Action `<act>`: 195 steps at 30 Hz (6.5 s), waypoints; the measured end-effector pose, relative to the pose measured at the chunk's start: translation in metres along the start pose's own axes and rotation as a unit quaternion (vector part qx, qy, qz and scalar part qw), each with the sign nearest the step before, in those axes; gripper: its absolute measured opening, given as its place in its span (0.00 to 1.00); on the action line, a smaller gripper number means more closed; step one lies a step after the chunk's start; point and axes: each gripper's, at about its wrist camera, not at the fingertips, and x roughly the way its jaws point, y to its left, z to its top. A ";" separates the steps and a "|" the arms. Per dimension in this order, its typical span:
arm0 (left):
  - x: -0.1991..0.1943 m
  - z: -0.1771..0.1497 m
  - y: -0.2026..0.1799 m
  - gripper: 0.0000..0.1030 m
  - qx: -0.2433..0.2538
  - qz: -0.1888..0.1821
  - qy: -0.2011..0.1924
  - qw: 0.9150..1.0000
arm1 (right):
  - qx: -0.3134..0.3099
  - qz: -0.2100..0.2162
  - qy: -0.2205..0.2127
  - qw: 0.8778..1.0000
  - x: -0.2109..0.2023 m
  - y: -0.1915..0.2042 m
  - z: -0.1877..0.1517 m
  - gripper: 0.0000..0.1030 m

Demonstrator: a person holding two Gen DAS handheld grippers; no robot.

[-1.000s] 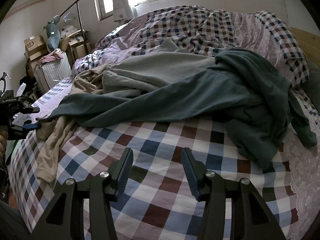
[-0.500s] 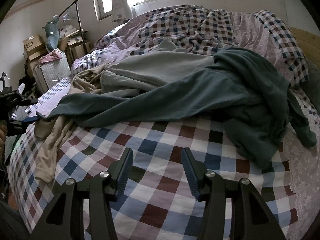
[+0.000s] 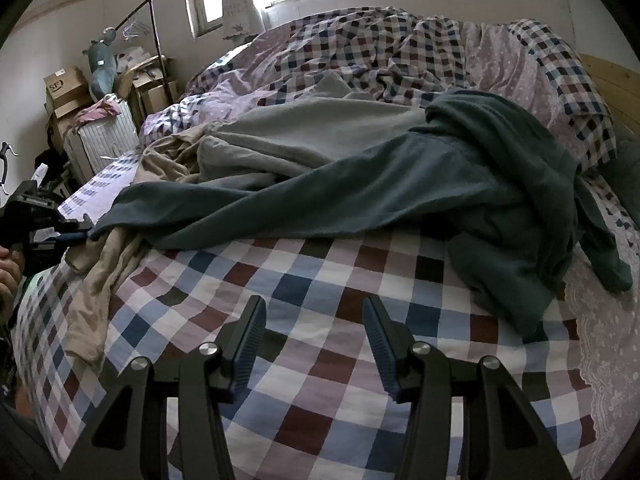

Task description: Fold clothes

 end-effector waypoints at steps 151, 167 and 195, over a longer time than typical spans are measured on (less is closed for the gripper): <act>0.074 -0.200 -0.180 0.75 0.321 -0.157 0.087 0.930 | 0.036 -0.115 -0.184 0.975 -0.203 -0.085 0.141 0.03; 0.041 -0.344 -0.248 0.75 0.662 -0.071 -0.087 0.741 | -0.034 -0.035 -0.115 0.992 -0.222 0.013 0.120 0.03; 0.022 -0.194 -0.220 0.02 0.447 0.004 -0.171 0.878 | -0.048 0.012 0.054 0.997 -0.108 0.022 0.141 0.43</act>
